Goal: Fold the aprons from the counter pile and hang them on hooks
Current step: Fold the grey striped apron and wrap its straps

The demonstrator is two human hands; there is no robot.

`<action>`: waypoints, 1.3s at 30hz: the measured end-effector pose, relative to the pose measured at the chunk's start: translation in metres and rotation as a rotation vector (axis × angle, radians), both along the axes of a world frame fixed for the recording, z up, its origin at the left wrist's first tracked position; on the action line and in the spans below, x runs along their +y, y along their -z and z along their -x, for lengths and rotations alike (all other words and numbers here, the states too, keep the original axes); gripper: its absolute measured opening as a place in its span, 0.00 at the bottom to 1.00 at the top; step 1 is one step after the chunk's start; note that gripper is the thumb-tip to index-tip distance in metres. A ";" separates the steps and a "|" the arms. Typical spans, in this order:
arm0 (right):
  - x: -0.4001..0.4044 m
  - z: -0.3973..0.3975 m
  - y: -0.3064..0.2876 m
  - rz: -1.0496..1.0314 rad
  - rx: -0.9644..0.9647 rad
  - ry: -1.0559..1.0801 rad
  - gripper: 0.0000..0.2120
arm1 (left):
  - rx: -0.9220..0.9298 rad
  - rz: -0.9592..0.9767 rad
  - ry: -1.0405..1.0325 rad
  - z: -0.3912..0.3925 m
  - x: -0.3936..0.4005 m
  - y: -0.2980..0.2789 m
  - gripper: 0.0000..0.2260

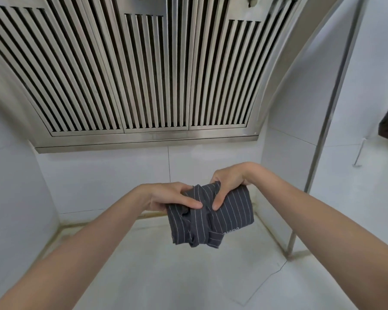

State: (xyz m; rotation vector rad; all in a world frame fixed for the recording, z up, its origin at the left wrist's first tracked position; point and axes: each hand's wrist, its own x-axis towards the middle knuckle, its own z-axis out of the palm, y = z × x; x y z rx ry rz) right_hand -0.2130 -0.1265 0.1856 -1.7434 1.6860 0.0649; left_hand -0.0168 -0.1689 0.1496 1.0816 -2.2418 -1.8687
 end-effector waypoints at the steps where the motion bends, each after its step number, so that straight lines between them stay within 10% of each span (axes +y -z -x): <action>1: -0.002 0.000 0.002 0.182 0.037 0.026 0.16 | 0.018 0.024 -0.067 0.003 -0.001 0.003 0.18; 5: 0.008 -0.001 0.012 1.116 -0.140 0.249 0.06 | 0.463 -0.196 -0.424 -0.003 -0.011 0.022 0.12; 8: 0.028 -0.010 0.019 0.945 -0.334 0.044 0.12 | 0.679 -0.325 -0.591 -0.005 -0.015 0.026 0.14; 12: 0.026 -0.022 0.029 1.108 -0.066 -0.183 0.18 | 0.723 -0.457 -0.690 -0.009 -0.011 0.026 0.20; 23: 0.029 -0.005 -0.008 0.509 -1.087 0.207 0.07 | 0.477 -0.072 -0.690 -0.040 -0.019 0.012 0.21; 33: 0.029 0.000 -0.005 0.538 0.064 -0.138 0.10 | 0.628 -0.033 -0.747 -0.049 -0.024 0.008 0.12; 36: 0.028 -0.013 0.008 0.764 -0.069 0.073 0.24 | 0.725 0.003 -0.812 -0.044 -0.025 0.006 0.13; 39: 0.028 -0.033 0.017 1.015 -0.382 0.408 0.18 | 0.824 0.053 -0.836 -0.035 -0.025 0.005 0.16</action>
